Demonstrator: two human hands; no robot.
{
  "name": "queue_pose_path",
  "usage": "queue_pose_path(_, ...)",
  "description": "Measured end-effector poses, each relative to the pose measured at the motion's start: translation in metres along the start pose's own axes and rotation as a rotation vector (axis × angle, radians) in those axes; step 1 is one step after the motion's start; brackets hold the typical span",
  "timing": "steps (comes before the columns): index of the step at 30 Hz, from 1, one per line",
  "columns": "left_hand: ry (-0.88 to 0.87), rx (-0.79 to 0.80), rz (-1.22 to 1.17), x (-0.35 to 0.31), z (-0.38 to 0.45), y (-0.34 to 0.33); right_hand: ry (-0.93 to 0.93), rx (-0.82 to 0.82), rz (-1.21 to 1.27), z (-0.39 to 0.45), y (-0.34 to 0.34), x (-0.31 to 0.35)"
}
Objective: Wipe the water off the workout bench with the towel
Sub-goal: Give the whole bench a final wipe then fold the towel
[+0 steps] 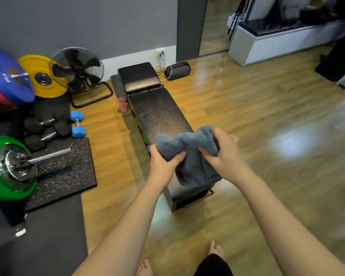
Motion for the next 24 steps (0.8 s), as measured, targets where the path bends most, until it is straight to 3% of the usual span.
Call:
queue_pose_path(4,-0.351,-0.106,0.433,-0.027,-0.011,-0.008,0.231,0.140,-0.083,0.007,0.032,0.001)
queue_pose_path(7,-0.539,0.104,0.688,-0.035,-0.014,-0.035,0.291,0.232,-0.072,0.015,0.055,-0.013)
queue_pose_path(10,-0.460,0.215,0.602,-0.019,-0.026,-0.071,0.333,0.302,-0.082,0.016,0.073,-0.049)
queue_pose_path(14,-0.268,0.091,0.515,0.039,-0.066,-0.106,0.298,0.430,-0.275,0.010,0.069,-0.105)
queue_pose_path(17,-0.128,0.015,0.390,0.090,-0.089,-0.125,0.332,0.425,-0.405,-0.011,0.051,-0.150)
queue_pose_path(20,-0.026,0.055,0.283,0.134,-0.097,-0.142,0.155,0.343,-0.320,-0.041,0.028,-0.202)
queue_pose_path(24,0.059,0.095,0.243,0.194,-0.081,-0.162,-0.230,0.094,0.028,-0.096,-0.012,-0.268)
Point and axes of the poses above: each hand's wrist, its own z-axis towards the middle knuckle, its own y-axis out of the back of the hand, x = y × z, the point moved 2 cm from there along z, towards the middle knuckle, and after that the axes turned 8 degrees about -y, right-handed, at the moved point
